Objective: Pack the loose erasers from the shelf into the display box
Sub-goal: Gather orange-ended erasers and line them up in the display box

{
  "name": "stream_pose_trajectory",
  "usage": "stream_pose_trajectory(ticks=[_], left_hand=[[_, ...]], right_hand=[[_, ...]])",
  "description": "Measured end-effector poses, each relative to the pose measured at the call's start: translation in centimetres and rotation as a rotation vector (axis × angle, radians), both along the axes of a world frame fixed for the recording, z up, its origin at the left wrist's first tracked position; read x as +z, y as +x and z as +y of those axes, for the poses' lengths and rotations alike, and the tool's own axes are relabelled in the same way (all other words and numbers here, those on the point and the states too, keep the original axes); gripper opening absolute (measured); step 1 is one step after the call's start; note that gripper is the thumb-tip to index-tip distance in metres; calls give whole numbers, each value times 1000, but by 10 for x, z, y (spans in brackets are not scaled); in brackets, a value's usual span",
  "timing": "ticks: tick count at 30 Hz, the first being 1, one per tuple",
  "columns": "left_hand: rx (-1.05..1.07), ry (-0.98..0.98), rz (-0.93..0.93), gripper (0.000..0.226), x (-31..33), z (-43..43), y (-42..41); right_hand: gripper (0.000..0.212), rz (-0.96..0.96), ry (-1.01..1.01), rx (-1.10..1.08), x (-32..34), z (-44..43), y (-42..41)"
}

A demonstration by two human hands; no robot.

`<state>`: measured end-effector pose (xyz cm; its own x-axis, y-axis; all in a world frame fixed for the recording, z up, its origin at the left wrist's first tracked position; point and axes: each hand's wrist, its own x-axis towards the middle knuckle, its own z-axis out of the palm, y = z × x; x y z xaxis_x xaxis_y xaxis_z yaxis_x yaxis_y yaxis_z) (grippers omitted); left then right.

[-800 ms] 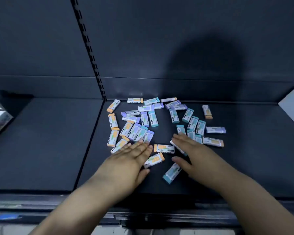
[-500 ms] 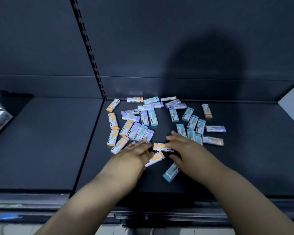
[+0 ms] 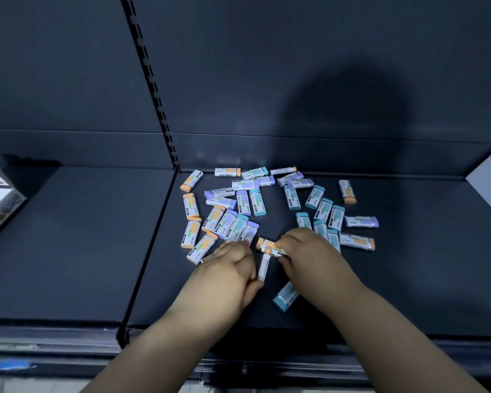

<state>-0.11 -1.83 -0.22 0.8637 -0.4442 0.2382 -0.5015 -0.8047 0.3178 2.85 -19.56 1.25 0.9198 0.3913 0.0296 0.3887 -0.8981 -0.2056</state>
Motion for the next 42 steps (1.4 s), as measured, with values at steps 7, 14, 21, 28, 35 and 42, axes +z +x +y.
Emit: stream_pose_trajectory(ticks=[7,14,21,28,35,42], left_hand=[[-114,138,-193,26,2,3,11],[-48,159,15,65,3,2,9],[-42,182,85,67,5,-5,13],[-33,200,176,71,19,-6,20],[-72,250,255,72,21,-12,31],[-17,263,300,74,18,-20,40]], right_hand=[[22,-30,-51,9,4,1,-3],[36,-133,-86,-57,5,6,-7],[21,-154,-114,-57,4,11,-3],[42,-49,-132,-22,16,-2,5],[72,232,-167,144,30,-12,17],[74,177,-101,144,16,-8,25]])
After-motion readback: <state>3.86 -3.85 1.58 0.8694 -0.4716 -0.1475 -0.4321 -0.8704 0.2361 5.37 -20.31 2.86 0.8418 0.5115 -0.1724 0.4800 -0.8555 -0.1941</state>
